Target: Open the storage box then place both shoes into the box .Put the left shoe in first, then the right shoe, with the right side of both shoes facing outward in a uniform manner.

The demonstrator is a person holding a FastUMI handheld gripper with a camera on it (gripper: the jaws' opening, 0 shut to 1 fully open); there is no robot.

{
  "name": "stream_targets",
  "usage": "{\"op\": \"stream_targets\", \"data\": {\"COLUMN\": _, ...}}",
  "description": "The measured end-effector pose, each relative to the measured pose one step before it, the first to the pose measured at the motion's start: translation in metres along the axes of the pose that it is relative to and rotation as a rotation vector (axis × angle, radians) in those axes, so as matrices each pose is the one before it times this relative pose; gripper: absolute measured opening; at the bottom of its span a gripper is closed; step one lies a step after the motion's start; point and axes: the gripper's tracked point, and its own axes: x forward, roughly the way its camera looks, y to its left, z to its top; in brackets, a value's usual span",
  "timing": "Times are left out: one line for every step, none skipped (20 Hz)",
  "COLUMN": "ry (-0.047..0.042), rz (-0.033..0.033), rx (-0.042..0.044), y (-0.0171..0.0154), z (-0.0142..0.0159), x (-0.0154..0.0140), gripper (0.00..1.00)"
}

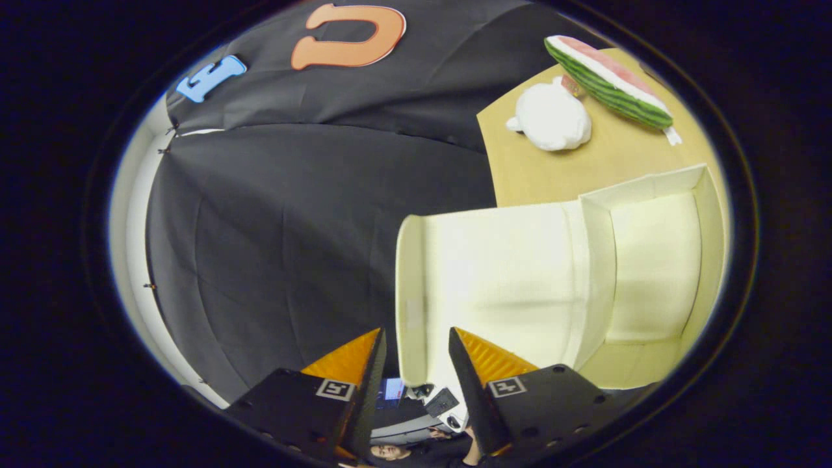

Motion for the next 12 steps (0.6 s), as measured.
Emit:
{"op": "stream_targets", "data": {"ry": -0.01626, "rz": -0.02778, "rx": -0.00818, "y": -0.00451, "z": 0.00246, "x": 0.00027, "gripper": 0.6}}
{"op": "stream_targets", "data": {"ry": -0.00794, "rz": -0.01495, "rx": -0.01399, "y": -0.00105, "z": 0.00038, "x": -0.00192, "gripper": 0.71}}
{"op": "stream_targets", "data": {"ry": -0.00479, "rz": -0.01477, "rx": -0.01583, "y": -0.0032, "z": 0.00181, "x": -0.00412, "gripper": 0.77}}
{"op": "stream_targets", "data": {"ry": 0.00354, "rz": -0.01394, "rx": -0.01687, "y": -0.00351, "z": -0.00038, "x": -0.00448, "gripper": 0.82}}
{"op": "stream_targets", "data": {"ry": 0.00454, "rz": -0.02085, "rx": -0.02362, "y": -0.00706, "z": 0.00102, "x": -0.00509, "gripper": 0.88}}
{"op": "stream_targets", "data": {"ry": -0.00365, "rz": -0.0156, "rx": -0.02376, "y": -0.00673, "z": 0.00252, "x": -0.00492, "gripper": 0.93}}
{"op": "stream_targets", "data": {"ry": -0.00108, "rz": -0.03427, "rx": -0.02161, "y": -0.01128, "z": 0.00153, "x": -0.00732, "gripper": 0.95}}
{"op": "stream_targets", "data": {"ry": -0.00819, "rz": -0.02661, "rx": -0.02072, "y": -0.01359, "z": 0.00121, "x": -0.01029, "gripper": 0.96}}
{"op": "stream_targets", "data": {"ry": -0.00735, "rz": -0.01793, "rx": -0.0177, "y": -0.01125, "z": 0.00279, "x": -0.0093, "gripper": 0.96}}
{"op": "stream_targets", "data": {"ry": -0.00194, "rz": -0.02557, "rx": -0.02245, "y": -0.01555, "z": 0.00252, "x": -0.01009, "gripper": 0.96}}
{"op": "stream_targets", "data": {"ry": -0.00327, "rz": -0.02789, "rx": -0.02209, "y": -0.01812, "z": 0.00075, "x": -0.0095, "gripper": 0.96}}
{"op": "stream_targets", "data": {"ry": -0.00531, "rz": -0.02603, "rx": -0.01426, "y": -0.01823, "z": 0.00073, "x": -0.01052, "gripper": 0.96}}
